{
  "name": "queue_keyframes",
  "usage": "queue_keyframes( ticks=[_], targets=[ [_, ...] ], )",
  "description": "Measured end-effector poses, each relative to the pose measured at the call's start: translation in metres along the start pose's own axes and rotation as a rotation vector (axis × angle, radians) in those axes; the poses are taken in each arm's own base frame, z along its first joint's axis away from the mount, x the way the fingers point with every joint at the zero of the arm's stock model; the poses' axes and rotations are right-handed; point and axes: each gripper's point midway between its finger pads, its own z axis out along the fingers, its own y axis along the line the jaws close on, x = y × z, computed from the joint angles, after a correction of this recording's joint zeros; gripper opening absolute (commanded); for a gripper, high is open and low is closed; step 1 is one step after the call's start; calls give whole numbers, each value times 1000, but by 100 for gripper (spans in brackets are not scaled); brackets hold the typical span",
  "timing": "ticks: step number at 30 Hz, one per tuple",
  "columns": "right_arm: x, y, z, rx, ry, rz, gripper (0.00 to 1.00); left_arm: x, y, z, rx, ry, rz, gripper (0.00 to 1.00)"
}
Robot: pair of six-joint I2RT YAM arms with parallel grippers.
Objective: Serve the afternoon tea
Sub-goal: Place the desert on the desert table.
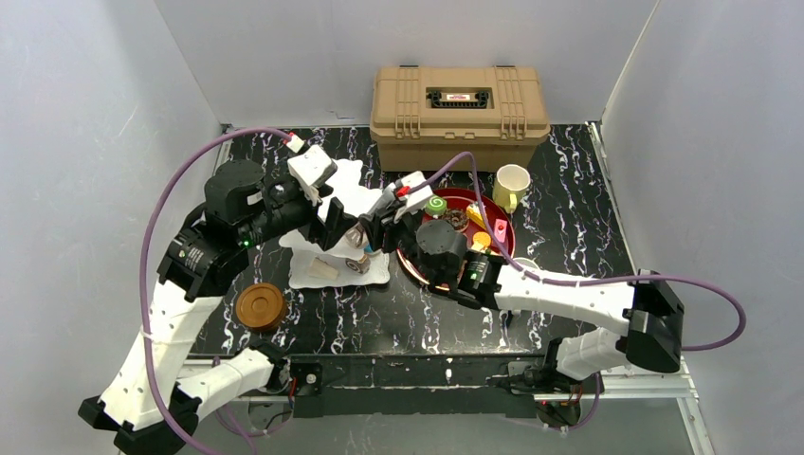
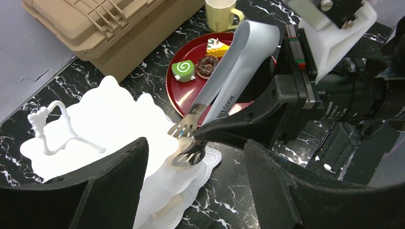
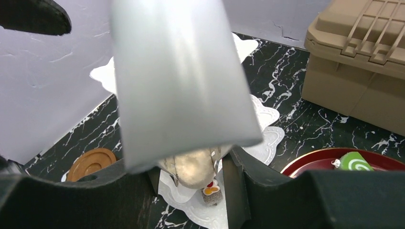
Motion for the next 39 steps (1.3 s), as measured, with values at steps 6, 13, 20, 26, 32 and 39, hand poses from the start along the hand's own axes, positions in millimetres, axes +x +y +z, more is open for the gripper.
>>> queue_keyframes(
  ticks=[6,13,20,26,32,39],
  targets=[
    [12,4,5,-2,-10,8,38,-1,-1,-1,1,-5,2,72],
    [13,4,6,-5,-34,20,56,0,0,0,2,0,-2,72],
    [15,5,6,-13,-31,13,59,0,-1,1,5,1,-5,71],
    [14,6,6,-23,-30,6,54,-2,-1,0,4,-4,-2,70],
    [2,4,-1,-29,-48,-6,53,-4,0,0,4,-8,-1,70],
    [-38,-27,-44,34,-112,9,54,-4,1,2,3,-5,1,70]
  ],
)
